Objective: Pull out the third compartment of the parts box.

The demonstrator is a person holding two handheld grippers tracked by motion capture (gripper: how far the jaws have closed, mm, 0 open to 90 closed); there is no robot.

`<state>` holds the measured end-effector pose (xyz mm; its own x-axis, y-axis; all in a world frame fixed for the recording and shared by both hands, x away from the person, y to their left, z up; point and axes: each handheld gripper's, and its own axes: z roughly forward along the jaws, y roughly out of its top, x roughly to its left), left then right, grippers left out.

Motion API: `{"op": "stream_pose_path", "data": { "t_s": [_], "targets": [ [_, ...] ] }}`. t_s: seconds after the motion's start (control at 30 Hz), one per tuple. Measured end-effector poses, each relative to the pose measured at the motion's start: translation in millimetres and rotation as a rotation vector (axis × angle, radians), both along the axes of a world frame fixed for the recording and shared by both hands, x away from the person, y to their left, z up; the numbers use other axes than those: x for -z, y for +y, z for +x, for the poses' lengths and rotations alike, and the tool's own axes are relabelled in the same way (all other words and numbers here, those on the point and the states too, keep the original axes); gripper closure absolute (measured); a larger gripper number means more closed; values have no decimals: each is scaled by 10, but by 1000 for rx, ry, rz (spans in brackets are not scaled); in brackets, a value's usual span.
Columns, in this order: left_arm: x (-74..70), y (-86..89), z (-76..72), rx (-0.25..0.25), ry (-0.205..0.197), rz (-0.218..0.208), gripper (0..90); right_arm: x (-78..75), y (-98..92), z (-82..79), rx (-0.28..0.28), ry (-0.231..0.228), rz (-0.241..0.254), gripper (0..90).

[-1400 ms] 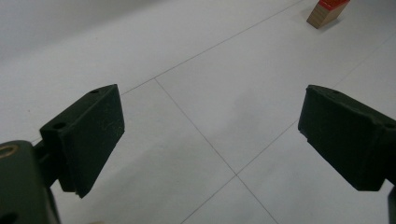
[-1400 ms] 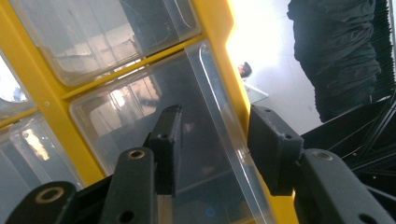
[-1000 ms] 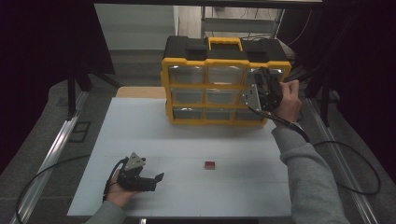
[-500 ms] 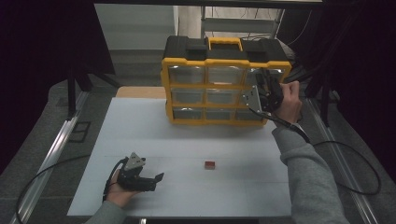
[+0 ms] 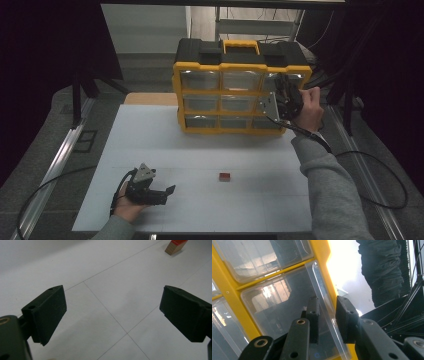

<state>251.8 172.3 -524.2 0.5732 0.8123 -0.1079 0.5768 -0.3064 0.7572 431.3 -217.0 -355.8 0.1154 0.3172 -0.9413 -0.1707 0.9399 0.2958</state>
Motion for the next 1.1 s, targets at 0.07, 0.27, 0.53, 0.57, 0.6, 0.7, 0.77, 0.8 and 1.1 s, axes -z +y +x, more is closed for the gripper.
{"op": "stream_pose_path", "data": {
  "t_s": [0.07, 0.27, 0.53, 0.57, 0.6, 0.7, 0.77, 0.8, 1.1],
  "targets": [
    [0, 1, 0, 0, 0, 1, 78, 2, 0, -1, -1, -1, -1, 728],
    [0, 2, 2, 1, 0, 4, 78, 12, -5, -12, -7, -9, -11, 738],
    [2, 2, 2, 0, 1, 4, 78, 30, -14, -19, -14, -19, -18, 752],
    [1, 3, 3, 0, 0, 4, 78, 32, -14, -19, -14, -20, -18, 752],
    [2, 3, 3, 0, 1, 5, 78, 31, -16, -20, -15, -20, -18, 753],
    [2, 1, 2, 1, 1, 5, 78, 31, -16, -22, -16, -19, -19, 754],
    [2, 2, 3, 0, 1, 4, 78, 32, -17, -24, -17, -20, -20, 756],
    [2, 2, 3, 0, 1, 4, 78, 32, -17, -24, -17, -20, -20, 756],
    [3, 2, 4, 1, 1, 5, 78, 45, -21, -36, -19, -26, -23, 771]
  ]
}}
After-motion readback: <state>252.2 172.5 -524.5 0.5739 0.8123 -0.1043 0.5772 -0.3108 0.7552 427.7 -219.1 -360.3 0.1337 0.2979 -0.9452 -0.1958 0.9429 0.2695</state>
